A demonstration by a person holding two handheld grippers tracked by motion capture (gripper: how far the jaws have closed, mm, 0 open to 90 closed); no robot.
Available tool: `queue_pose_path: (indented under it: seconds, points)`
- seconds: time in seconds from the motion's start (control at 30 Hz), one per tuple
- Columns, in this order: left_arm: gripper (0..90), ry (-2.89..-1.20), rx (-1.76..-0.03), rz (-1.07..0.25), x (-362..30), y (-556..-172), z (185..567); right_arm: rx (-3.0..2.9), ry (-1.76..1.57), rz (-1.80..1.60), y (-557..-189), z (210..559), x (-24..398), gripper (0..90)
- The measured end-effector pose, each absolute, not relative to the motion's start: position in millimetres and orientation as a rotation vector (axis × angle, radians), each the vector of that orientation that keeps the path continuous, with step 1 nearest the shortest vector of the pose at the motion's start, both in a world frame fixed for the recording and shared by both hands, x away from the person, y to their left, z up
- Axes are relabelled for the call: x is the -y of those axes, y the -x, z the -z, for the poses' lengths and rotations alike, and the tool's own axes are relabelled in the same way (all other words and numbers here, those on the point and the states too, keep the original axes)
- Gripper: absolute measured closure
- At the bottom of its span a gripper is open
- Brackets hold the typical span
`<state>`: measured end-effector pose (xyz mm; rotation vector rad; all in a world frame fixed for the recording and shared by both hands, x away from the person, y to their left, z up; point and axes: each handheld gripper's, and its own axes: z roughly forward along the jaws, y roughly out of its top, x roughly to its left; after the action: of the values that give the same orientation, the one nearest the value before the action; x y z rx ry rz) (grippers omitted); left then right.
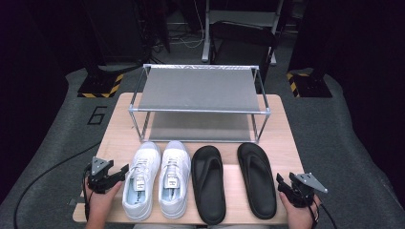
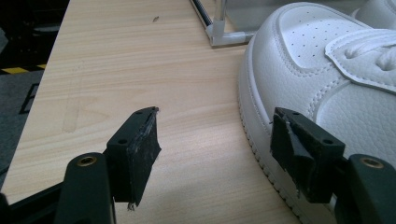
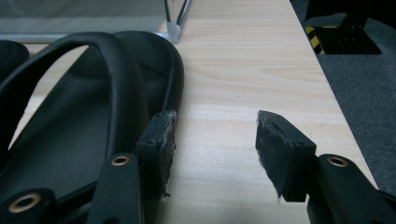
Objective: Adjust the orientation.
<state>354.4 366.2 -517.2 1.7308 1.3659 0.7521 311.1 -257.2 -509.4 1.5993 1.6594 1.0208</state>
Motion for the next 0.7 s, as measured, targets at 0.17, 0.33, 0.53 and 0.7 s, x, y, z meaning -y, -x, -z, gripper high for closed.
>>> queue_pose_path:
  seconds: [0.17,0.33,0.53,0.7]
  points:
    - [32.5,-1.746,-1.36,-0.727,-366.1,-355.4,515.4,-1.66,-1.62,-1.027,-309.1,508.6,258.2,49.2]
    - [34.6,-1.736,-1.37,-0.678,-366.8,-356.3,516.3,-1.663,-1.644,-1.075,-306.1,507.8,259.0,48.5]
    - [34.5,-1.697,-1.389,-0.682,-371.1,-356.5,516.8,-1.674,-1.658,-1.095,-305.8,508.1,259.0,46.8]
    - [35.9,-1.704,-1.382,-0.676,-371.2,-355.2,515.8,-1.671,-1.619,-1.119,-301.9,499.7,255.2,44.1]
